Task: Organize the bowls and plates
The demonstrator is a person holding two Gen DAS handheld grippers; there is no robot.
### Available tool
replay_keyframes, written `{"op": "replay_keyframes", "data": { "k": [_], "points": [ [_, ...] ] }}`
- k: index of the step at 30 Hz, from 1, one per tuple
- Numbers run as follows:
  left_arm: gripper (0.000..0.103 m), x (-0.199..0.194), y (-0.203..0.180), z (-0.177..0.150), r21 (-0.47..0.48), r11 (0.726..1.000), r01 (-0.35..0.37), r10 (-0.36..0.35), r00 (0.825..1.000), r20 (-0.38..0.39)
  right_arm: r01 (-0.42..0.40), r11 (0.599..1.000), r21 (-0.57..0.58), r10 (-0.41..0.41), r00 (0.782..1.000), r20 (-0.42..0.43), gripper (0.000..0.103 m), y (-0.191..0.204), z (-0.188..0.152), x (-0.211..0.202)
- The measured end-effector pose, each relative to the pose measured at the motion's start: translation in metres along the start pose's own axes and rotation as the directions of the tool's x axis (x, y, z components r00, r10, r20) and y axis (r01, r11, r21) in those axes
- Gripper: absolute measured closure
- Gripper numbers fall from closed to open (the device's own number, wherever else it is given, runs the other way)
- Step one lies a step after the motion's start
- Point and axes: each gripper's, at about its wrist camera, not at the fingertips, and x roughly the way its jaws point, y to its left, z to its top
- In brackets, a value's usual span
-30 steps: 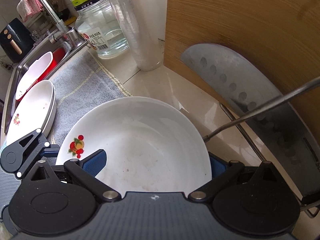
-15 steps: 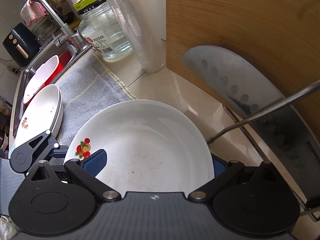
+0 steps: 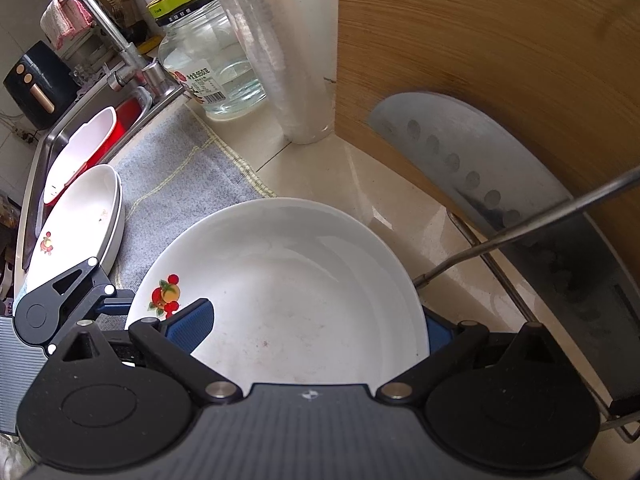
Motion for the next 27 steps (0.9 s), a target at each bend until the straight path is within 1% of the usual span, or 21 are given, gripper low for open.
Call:
{"op": "replay_keyframes", "data": {
  "k": [8,14,19,27],
  "points": [
    [0.002,-0.003,0.001,0.003,-0.002,1.0,0.008,-0.008,1.0,-0.019,0.002,1.0,0.001,-0.002,1.0,0.001,0.0,0.005,-0.003,-0.003],
    [0.002,-0.014,0.002,0.007,-0.009,1.0,0.026,-0.026,0.999,-0.023,0.001,1.0,0.004,-0.001,1.0,-0.008,0.0,0.011,-0.006,-0.01],
    [0.002,-0.023,0.004,0.012,-0.038,0.999,0.038,-0.04,0.998,-0.054,0.003,1.0,-0.004,-0.003,1.0,-0.014,0.0,0.021,-0.01,-0.016],
    [0.002,-0.039,0.001,0.012,-0.02,0.999,0.047,-0.047,0.998,-0.033,0.016,1.0,0.001,-0.016,1.0,-0.017,0.0,0.035,-0.018,-0.025]
  ]
}}
